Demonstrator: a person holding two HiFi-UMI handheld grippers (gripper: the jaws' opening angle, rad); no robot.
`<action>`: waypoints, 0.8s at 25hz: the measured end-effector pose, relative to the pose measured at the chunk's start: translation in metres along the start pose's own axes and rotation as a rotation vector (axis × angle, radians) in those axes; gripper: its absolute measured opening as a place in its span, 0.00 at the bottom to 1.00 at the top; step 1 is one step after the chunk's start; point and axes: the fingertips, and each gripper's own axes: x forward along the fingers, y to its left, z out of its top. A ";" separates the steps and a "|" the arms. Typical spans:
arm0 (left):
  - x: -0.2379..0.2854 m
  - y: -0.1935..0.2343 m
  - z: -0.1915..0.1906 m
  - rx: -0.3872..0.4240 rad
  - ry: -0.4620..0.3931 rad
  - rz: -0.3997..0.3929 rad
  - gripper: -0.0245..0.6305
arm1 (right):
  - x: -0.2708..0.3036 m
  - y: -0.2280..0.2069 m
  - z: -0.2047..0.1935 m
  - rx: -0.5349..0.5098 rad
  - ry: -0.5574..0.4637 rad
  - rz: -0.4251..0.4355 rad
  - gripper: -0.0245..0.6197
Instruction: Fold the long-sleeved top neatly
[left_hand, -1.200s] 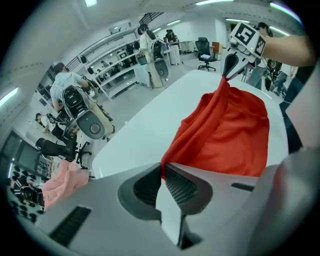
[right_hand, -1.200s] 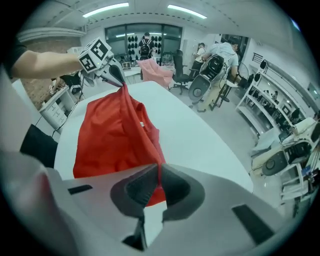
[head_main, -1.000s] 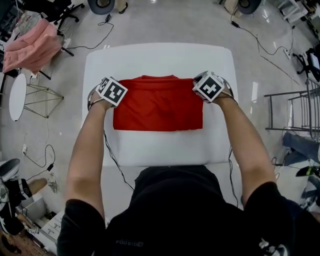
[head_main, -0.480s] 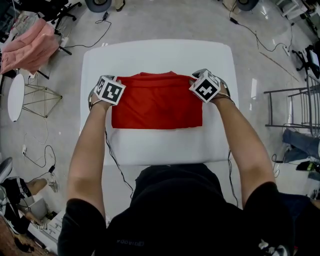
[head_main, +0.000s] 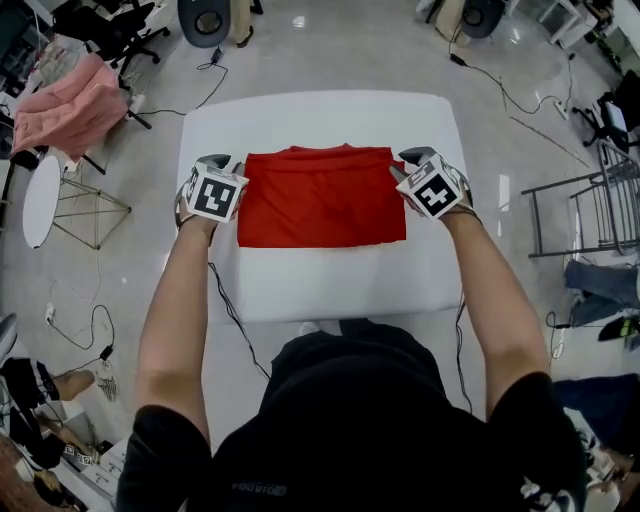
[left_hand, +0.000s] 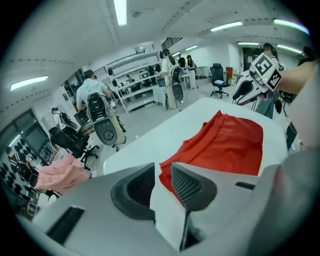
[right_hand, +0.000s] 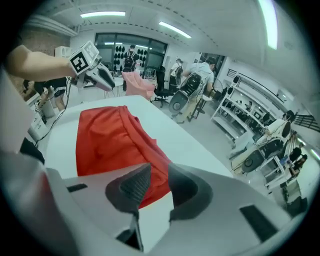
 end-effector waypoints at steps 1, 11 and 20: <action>-0.010 -0.004 0.001 -0.015 -0.029 -0.004 0.19 | -0.009 0.007 0.003 0.016 -0.025 -0.003 0.21; -0.106 -0.054 -0.028 -0.237 -0.255 -0.136 0.06 | -0.104 0.097 0.032 0.164 -0.266 -0.041 0.05; -0.165 -0.111 -0.091 -0.259 -0.308 -0.195 0.06 | -0.143 0.191 0.010 0.400 -0.392 0.046 0.04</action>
